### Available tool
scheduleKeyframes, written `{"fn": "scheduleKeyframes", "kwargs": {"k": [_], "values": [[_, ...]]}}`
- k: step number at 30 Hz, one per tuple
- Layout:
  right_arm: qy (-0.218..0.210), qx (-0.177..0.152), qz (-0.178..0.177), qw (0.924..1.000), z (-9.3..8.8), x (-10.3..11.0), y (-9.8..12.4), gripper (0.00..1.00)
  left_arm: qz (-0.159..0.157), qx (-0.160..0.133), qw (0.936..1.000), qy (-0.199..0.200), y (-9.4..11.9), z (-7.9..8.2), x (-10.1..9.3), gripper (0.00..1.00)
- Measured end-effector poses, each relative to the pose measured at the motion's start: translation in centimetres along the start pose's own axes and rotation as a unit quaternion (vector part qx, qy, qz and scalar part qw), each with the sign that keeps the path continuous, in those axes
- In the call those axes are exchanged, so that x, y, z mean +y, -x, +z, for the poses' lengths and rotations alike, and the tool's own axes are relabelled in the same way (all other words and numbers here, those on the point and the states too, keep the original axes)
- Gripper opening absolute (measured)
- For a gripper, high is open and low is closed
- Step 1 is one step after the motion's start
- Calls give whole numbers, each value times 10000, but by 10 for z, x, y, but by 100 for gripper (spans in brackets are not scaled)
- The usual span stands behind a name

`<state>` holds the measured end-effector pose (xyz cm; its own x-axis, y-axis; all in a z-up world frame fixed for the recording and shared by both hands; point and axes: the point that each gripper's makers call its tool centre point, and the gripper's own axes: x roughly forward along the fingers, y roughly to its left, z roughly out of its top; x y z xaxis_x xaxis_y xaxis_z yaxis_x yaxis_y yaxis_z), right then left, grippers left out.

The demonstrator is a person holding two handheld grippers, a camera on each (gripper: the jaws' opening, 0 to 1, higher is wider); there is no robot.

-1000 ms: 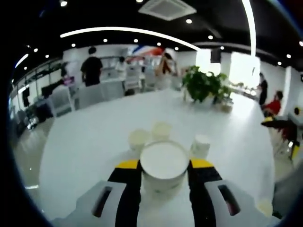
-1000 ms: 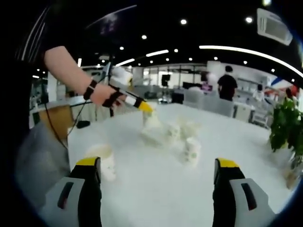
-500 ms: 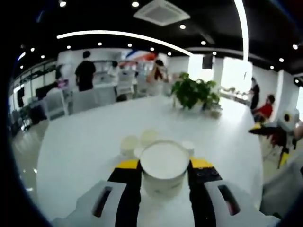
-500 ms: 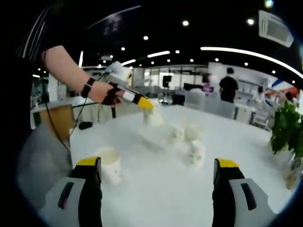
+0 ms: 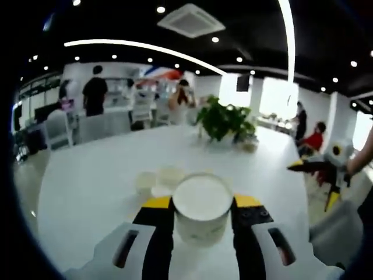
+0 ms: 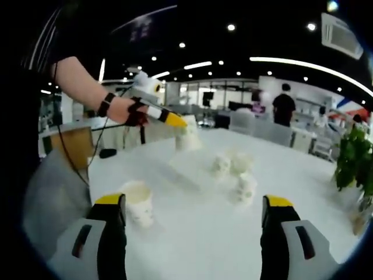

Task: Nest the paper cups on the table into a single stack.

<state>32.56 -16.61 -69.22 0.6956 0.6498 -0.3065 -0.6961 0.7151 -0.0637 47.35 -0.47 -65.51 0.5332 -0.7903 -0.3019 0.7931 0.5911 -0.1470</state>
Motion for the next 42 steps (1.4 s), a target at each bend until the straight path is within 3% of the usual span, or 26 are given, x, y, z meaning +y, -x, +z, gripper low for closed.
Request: {"fn": "scheduleKeyframes", "kwargs": {"k": [9, 18, 28, 42], "values": [[-99, -4, 14, 9999, -2, 3, -2, 95, -319, -212, 9992, 109, 6, 0, -19, 36], [-117, 34, 21, 9999, -5, 4, 0, 94, -425, -167, 9989, 128, 9, -8, -30, 36], [-115, 38, 34, 9999, -6, 6, -1, 94, -701, -375, 9962, 353, 18, -4, -44, 36], [-110, 49, 65, 9999, -5, 8, -2, 94, -714, -330, 9961, 399, 22, -8, -46, 36]]}}
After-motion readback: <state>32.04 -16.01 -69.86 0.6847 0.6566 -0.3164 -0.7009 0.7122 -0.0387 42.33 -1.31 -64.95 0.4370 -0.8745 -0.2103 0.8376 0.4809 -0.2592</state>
